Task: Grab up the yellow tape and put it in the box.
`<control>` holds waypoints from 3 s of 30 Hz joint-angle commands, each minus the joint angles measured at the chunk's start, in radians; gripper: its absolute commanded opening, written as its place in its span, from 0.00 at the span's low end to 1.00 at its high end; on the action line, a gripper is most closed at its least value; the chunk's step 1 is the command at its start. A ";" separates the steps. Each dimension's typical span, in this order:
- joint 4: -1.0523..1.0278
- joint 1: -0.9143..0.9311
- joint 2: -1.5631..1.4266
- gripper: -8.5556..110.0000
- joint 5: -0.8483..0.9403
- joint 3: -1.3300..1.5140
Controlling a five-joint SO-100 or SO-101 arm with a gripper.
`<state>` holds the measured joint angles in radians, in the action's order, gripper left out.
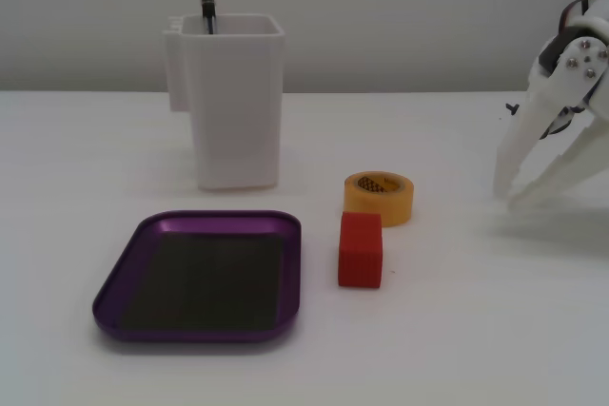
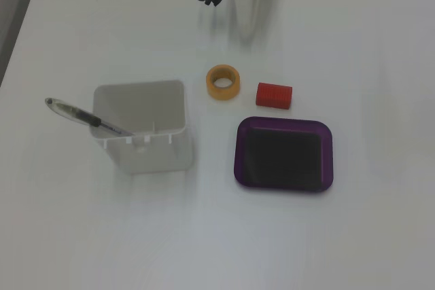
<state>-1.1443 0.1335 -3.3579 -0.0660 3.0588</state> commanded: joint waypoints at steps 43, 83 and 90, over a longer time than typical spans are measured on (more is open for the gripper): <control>-0.003 0.063 1.437 0.22 0.374 -1.083; -0.104 -0.046 1.290 0.07 0.371 -1.325; -0.032 -0.244 1.250 0.07 0.383 -1.396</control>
<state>-1.2364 -0.0782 -2.1077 0.3114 1.7089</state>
